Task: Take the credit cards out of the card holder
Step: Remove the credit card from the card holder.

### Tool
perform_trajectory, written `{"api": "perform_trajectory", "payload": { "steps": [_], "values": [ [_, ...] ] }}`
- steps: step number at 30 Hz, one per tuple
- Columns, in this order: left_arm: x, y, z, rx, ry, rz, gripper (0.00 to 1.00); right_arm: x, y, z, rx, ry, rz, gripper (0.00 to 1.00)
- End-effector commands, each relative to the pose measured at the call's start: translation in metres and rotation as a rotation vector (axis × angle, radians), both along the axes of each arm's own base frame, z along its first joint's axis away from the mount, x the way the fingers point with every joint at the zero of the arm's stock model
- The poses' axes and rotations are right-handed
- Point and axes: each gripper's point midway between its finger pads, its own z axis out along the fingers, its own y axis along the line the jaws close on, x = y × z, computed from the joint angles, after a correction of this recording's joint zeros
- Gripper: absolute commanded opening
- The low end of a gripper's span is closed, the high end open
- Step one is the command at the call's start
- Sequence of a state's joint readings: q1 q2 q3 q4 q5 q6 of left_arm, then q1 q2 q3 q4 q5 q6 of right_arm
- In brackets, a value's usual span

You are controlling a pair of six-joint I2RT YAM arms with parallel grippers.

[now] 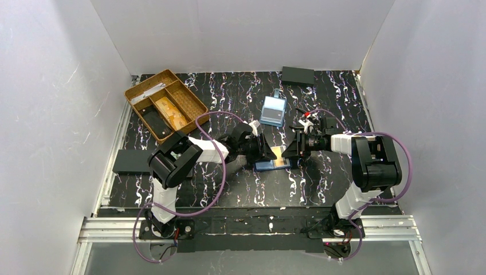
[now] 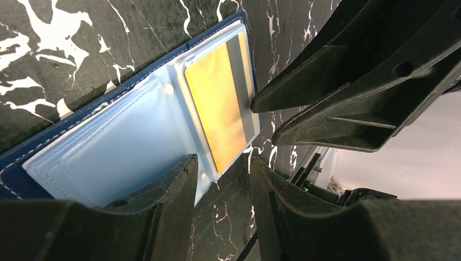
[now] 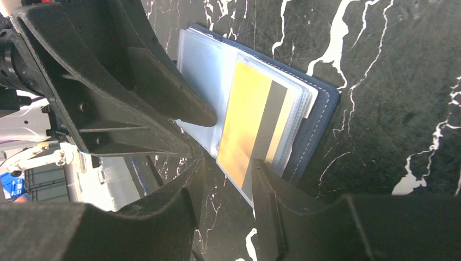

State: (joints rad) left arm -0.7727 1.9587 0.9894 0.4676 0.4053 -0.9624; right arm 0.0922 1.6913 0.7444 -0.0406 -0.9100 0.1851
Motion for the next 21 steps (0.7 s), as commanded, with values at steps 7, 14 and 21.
{"api": "perform_trajectory", "payload": {
  "steps": [7, 14, 21],
  "values": [
    [0.009, -0.008, 0.016, -0.023, -0.038, 0.007, 0.37, 0.014, 0.005, 0.027, 0.114, -0.090, 0.042, 0.42],
    [0.011, -0.008, 0.007, -0.007, -0.023, 0.022, 0.33, 0.023, 0.001, 0.020, 0.070, -0.087, 0.011, 0.41],
    [0.009, -0.007, -0.005, 0.006, 0.013, 0.026, 0.31, 0.028, -0.003, 0.008, 0.025, -0.070, -0.008, 0.40]
  ]
}}
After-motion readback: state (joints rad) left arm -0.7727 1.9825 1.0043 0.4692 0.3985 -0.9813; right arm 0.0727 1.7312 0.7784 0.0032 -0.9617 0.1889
